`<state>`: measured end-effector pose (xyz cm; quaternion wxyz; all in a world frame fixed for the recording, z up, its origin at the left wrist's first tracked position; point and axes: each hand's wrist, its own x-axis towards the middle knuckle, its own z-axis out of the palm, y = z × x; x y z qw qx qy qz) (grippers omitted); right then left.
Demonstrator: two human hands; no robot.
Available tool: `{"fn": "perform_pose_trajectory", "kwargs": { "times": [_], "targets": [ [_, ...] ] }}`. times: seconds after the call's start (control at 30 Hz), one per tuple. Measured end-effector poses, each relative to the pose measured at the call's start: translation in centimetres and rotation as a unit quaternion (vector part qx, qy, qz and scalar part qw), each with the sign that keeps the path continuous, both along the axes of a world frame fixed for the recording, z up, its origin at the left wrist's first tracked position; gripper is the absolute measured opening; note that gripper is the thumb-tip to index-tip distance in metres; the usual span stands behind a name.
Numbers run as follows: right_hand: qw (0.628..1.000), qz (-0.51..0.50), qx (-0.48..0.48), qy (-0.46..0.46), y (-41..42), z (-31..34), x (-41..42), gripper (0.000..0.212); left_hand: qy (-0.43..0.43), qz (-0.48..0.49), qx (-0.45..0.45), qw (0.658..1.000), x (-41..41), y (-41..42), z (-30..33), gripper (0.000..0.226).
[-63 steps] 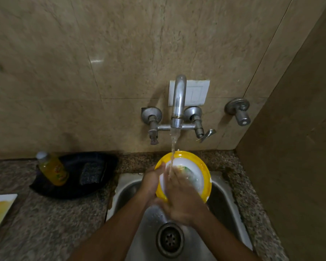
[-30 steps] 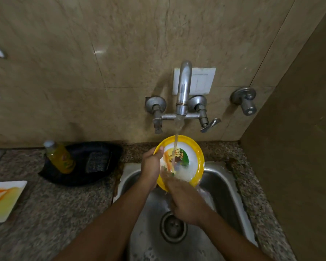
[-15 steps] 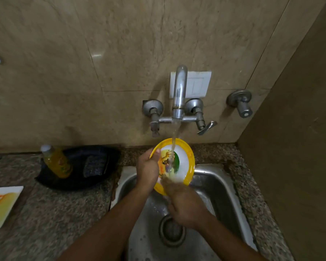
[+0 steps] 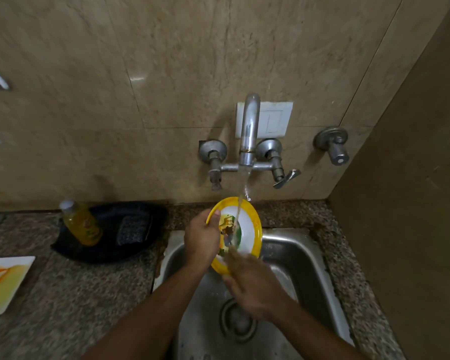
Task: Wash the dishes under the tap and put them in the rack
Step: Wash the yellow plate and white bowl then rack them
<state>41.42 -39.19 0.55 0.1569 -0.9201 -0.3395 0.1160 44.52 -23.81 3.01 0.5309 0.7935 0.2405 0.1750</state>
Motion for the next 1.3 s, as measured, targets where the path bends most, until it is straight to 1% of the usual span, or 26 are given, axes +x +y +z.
{"fn": "perform_pose_trajectory", "kwargs": {
  "times": [0.07,0.1,0.17,0.23,0.33,0.37,0.43,0.5,0.6,0.63,0.7,0.77,0.8,0.87,0.9,0.97,1.03,1.1,1.13,1.17,1.23,1.27,1.3],
  "targets": [
    [0.999,-0.045,-0.007,0.0,-0.5,-0.2,1.0,0.093,0.014,-0.006,0.001,1.0,-0.4,-0.3,-0.3,0.029],
    [0.999,-0.051,-0.01,0.002,-0.3,-0.3,1.0,0.095,0.02,-0.009,0.008,1.0,-0.5,-0.5,-0.2,0.03],
    [0.999,-0.022,0.002,0.033,0.1,-0.6,-0.2,0.099,0.024,-0.017,0.023,0.999,-0.3,-0.4,-0.1,0.033],
    [0.999,0.005,0.021,0.045,-0.4,-0.7,-0.5,0.097,0.022,-0.022,0.03,0.999,-0.2,-0.3,0.0,0.033],
    [0.997,-0.061,0.025,0.034,-0.9,-0.5,1.6,0.106,0.032,-0.033,0.02,0.999,-0.7,-1.0,0.1,0.03],
    [0.997,-0.064,0.034,0.036,-0.4,-0.5,1.5,0.107,0.028,-0.032,0.015,0.999,-0.6,-1.1,0.1,0.03],
    [0.997,-0.036,0.052,0.049,0.4,-1.0,0.3,0.1,0.017,-0.018,0.007,1.0,-0.2,-0.8,0.5,0.03],
    [0.997,-0.024,0.04,0.057,0.0,-1.4,0.1,0.101,0.02,-0.01,0.004,1.0,-0.1,-0.6,0.6,0.031],
    [0.994,-0.092,0.036,0.041,-0.2,-0.9,2.1,0.112,0.045,-0.02,-0.008,0.999,-0.5,-1.1,0.5,0.035],
    [0.995,-0.083,0.033,0.045,0.1,-0.6,2.0,0.11,0.053,-0.018,-0.007,0.998,-0.4,-1.0,0.5,0.035],
    [0.998,-0.02,0.037,0.053,0.1,-0.5,1.1,0.102,0.062,-0.013,0.003,0.998,-0.1,-0.2,0.7,0.038],
    [0.999,0.02,0.02,0.023,-1.3,-1.3,1.1,0.091,0.072,-0.015,-0.008,0.997,-0.1,0.3,0.7,0.04],
    [1.0,0.008,0.005,0.01,-1.7,-1.8,2.0,0.087,0.077,-0.023,-0.017,0.997,-0.3,0.2,0.7,0.042],
    [0.998,-0.044,-0.031,0.011,-1.2,-1.7,2.7,0.087,0.095,-0.034,-0.022,0.995,-0.3,-0.2,0.5,0.042],
    [0.998,-0.046,-0.037,0.015,-0.7,-1.6,2.5,0.088,0.105,-0.037,-0.023,0.994,0.0,-0.2,0.5,0.042],
    [0.999,-0.02,-0.018,0.027,-0.4,-1.4,1.3,0.091,0.118,-0.039,-0.025,0.992,0.3,0.4,0.3,0.043],
    [1.0,-0.009,-0.002,0.016,-1.5,-1.5,1.5,0.083,0.13,-0.042,-0.038,0.99,0.2,0.8,0.1,0.04],
    [0.999,-0.048,-0.009,0.013,-1.7,-1.4,2.5,0.071,0.146,-0.04,-0.055,0.987,0.2,0.7,-0.2,0.036],
    [0.998,-0.064,-0.008,0.027,-1.1,-1.5,2.5,0.071,0.154,-0.044,-0.058,0.985,0.3,0.7,-0.3,0.036],
    [0.997,-0.059,0.001,0.047,-0.4,-1.5,2.2,0.074,0.163,-0.052,-0.065,0.983,0.4,0.8,-0.4,0.036],
    [0.994,-0.012,0.005,0.105,0.6,-1.0,1.0,0.081,0.178,-0.068,-0.091,0.977,0.2,1.0,-0.7,0.031],
    [0.993,0.011,0.007,0.115,0.4,-0.4,1.0,0.078,0.186,-0.068,-0.111,0.974,0.0,1.1,-1.0,0.03],
    [0.993,0.013,0.003,0.116,-0.1,-0.1,1.6,0.067,0.193,-0.06,-0.136,0.97,-0.4,1.1,-1.1,0.029]
  ]
}}
